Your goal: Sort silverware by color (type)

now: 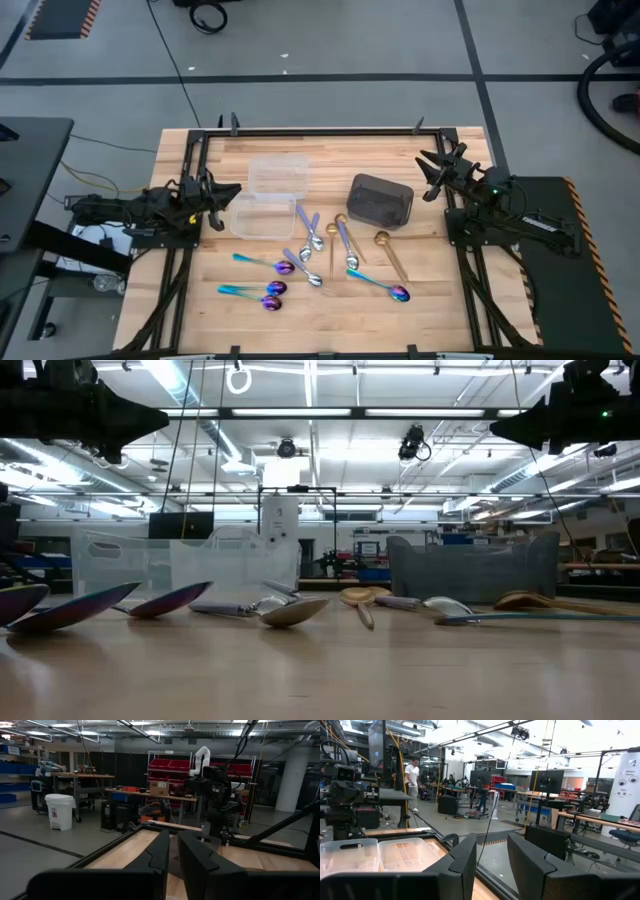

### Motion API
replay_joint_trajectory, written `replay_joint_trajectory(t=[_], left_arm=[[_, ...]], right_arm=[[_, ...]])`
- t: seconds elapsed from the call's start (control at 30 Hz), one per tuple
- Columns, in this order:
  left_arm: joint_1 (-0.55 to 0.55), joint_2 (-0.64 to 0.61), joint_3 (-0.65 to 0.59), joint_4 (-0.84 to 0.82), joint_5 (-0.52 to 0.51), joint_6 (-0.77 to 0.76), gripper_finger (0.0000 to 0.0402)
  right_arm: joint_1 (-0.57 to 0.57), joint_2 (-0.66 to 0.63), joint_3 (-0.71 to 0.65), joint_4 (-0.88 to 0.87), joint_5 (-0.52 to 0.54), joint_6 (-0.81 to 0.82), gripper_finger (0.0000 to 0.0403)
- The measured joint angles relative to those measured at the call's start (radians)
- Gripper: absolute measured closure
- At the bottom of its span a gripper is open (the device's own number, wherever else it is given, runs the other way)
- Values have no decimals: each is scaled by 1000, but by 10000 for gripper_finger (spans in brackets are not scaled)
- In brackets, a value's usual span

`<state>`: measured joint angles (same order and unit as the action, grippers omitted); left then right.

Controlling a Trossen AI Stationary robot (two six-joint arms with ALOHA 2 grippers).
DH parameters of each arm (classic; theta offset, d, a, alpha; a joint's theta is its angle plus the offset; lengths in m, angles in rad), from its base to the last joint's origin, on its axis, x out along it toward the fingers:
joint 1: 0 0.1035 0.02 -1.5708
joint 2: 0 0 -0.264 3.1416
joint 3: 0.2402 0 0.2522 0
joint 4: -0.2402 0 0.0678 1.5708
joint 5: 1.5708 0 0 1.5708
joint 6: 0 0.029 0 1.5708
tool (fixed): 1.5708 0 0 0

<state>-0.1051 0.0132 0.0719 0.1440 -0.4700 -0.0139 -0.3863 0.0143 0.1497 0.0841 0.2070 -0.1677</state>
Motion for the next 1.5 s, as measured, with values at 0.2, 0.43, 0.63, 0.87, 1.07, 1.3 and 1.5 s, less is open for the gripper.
replay_joint_trajectory(t=[0.2, 0.43, 0.63, 0.87, 1.07, 1.3, 1.5], left_arm=[[0, 0, 0, 0, 0, 0, 356], [0, 0, 0, 0, 0, 0, 356], [0, 0, 0, 1, 0, -37, 356], [9, 2, 1, 100, -19, -81, 356], [30, 6, 1, 200, -27, 0, 356], [69, 16, 1, 328, -27, 84, 356], [115, 56, 1, 348, -25, 105, 357]], right_arm=[[0, 0, 0, 0, 0, 0, 282], [0, 0, 0, 0, 0, 0, 282], [0, 0, 0, 0, 0, 0, 282], [0, 0, 0, 1, 0, 0, 282], [-1, 0, 0, 70, 5, 31, 282], [-1, 0, 0, 169, -20, 319, 282], [-1, 6, 0, 165, 55, 442, 282]])
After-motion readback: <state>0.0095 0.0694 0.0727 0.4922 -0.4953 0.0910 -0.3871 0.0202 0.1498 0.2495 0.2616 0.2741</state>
